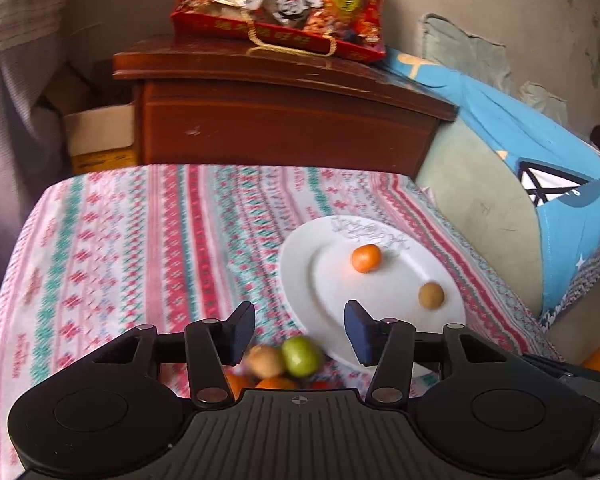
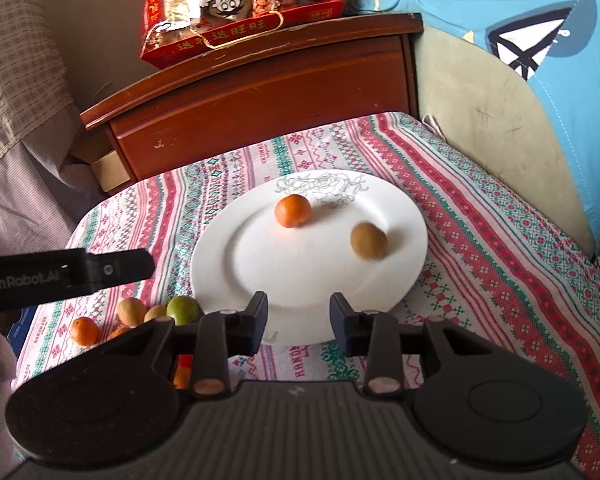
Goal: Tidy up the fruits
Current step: 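Withdraw both grippers from the plate back to the fruit cluster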
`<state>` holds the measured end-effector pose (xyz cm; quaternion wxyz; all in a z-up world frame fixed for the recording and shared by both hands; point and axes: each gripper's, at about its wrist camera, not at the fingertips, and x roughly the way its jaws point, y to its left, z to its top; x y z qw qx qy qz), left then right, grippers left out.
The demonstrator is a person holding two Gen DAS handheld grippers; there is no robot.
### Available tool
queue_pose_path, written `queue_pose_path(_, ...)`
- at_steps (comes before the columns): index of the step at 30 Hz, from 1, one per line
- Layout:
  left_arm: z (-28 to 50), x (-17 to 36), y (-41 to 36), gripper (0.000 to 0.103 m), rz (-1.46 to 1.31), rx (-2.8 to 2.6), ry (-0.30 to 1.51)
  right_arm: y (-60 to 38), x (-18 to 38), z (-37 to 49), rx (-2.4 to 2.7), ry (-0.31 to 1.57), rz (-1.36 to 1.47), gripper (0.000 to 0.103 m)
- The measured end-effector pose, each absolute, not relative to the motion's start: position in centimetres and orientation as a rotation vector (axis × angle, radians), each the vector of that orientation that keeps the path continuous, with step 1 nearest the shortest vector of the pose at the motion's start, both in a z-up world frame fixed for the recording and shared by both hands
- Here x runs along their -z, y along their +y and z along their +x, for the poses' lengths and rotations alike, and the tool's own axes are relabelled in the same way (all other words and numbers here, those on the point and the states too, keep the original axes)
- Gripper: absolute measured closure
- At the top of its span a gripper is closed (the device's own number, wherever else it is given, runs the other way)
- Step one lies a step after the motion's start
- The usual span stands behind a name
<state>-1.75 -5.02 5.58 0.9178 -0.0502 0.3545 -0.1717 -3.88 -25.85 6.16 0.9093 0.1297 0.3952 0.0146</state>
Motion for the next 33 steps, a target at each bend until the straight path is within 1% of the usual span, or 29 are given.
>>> queue_pose_path(14,-4.7,-4.8,-0.4,0.054,-0.140,0.236,0.773,-24.0,-6.6,-6.0,-0.164,0.830,0.230,0.067)
queue_pose_path(23,-6.0,-3.5,1.0,0.054,-0.124,0.219,0.797,-21.9,-6.1,-7.0,-0.292,0.874,0.196,0.067)
queue_pose_path(33,-6.3,-2.6,0.9,0.054,-0.091,0.253,0.813,-20.0,-4.8,-6.6,-0.313,0.899,0.141,0.066)
